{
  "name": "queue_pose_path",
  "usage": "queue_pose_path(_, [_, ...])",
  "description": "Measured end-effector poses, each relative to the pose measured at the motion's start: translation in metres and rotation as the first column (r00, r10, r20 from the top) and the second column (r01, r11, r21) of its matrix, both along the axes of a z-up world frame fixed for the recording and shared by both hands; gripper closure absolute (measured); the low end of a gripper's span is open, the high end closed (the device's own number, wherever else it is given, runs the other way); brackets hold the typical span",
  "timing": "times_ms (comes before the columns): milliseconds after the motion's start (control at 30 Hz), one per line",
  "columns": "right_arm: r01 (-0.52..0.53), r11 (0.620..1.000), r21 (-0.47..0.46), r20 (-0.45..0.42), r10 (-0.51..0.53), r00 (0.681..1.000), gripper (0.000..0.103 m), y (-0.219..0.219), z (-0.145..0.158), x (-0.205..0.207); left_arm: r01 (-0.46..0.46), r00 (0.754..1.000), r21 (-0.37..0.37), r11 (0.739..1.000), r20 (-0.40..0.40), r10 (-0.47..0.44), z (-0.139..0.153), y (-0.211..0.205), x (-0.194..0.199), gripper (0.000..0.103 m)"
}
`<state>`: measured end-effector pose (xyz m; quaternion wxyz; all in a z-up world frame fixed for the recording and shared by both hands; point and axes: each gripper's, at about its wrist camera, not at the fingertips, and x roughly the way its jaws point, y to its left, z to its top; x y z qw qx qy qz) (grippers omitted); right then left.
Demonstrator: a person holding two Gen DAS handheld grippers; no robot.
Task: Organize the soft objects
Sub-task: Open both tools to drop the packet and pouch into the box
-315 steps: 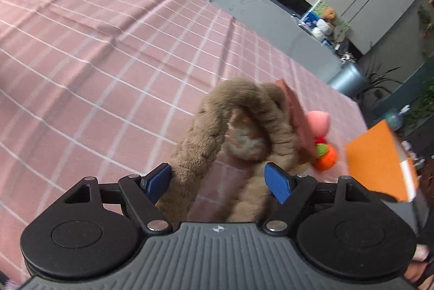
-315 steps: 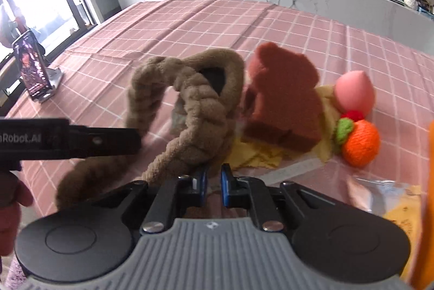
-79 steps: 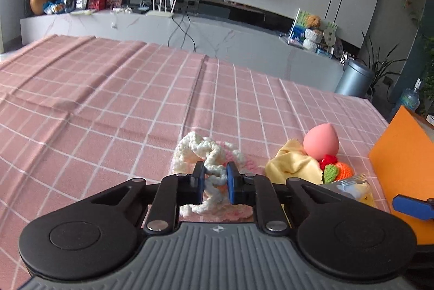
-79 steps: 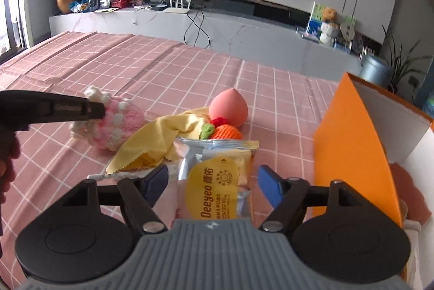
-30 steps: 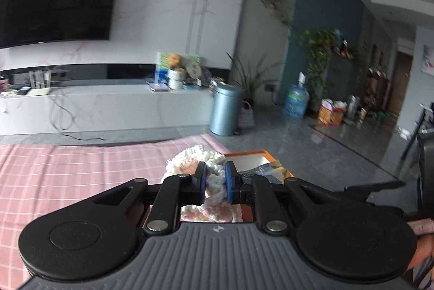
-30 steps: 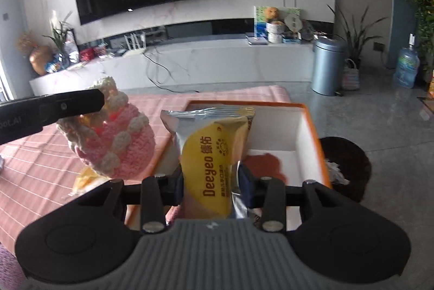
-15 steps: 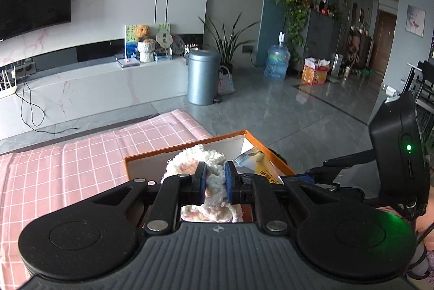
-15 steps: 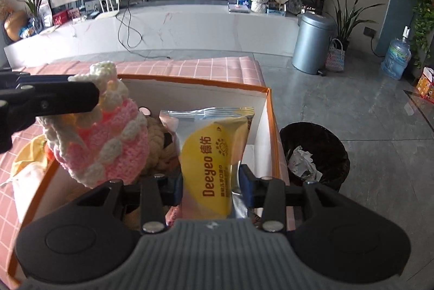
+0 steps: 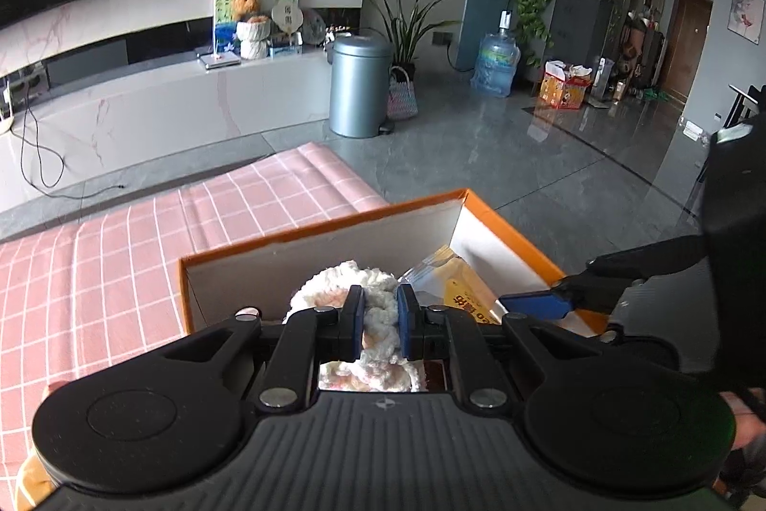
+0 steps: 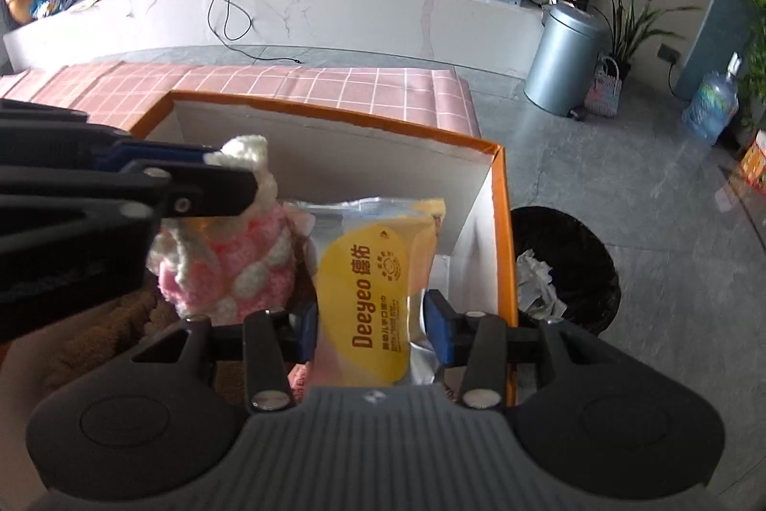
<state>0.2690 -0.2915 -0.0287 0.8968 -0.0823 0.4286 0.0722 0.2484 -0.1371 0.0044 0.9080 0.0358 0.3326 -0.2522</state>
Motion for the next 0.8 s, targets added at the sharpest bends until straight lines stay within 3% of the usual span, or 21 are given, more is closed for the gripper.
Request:
queue_pose_path(133, [0.008, 1.0, -0.006, 0.013, -0.008, 1.0, 0.053, -0.002, 0.0, 0.0, -0.011, 1.0, -0.019, 1.0, -0.017, 0.011, -0.003, 0.001, 0.003, 0.083])
queue_pose_path(200, [0.022, 1.0, 0.014, 0.021, -0.022, 1.0, 0.051, -0.006, 0.005, -0.001, -0.021, 1.0, -0.023, 1.0, -0.019, 0.02, 0.0, 0.003, 0.002, 0.07])
queue_pose_path(300, [0.029, 0.999, 0.032, 0.029, -0.03, 0.999, 0.048, -0.008, 0.013, -0.004, -0.032, 0.999, -0.027, 0.999, -0.004, 0.032, 0.007, 0.005, -0.002, 0.065])
queue_pose_path(467, [0.026, 0.999, 0.039, 0.047, -0.027, 0.999, 0.048, -0.005, 0.026, -0.017, -0.053, 0.999, -0.02, 0.998, 0.007, 0.053, 0.02, 0.013, -0.01, 0.064])
queue_pose_path(633, [0.021, 0.998, 0.053, 0.087, -0.025, 0.996, 0.04, 0.001, 0.041, -0.038, -0.061, 0.998, -0.03, 0.998, 0.031, 0.062, 0.038, 0.027, -0.026, 0.063])
queue_pose_path(733, [0.022, 0.999, 0.042, 0.134, -0.027, 0.991, 0.033, 0.008, 0.052, -0.056, -0.089, 0.995, -0.04, 0.995, 0.048, 0.091, 0.05, 0.035, -0.04, 0.044])
queue_pose_path(800, [0.026, 0.999, 0.037, 0.172, -0.032, 0.985, 0.032, 0.013, 0.06, -0.07, -0.105, 0.991, -0.063, 0.992, 0.074, 0.11, 0.058, 0.043, -0.051, 0.04])
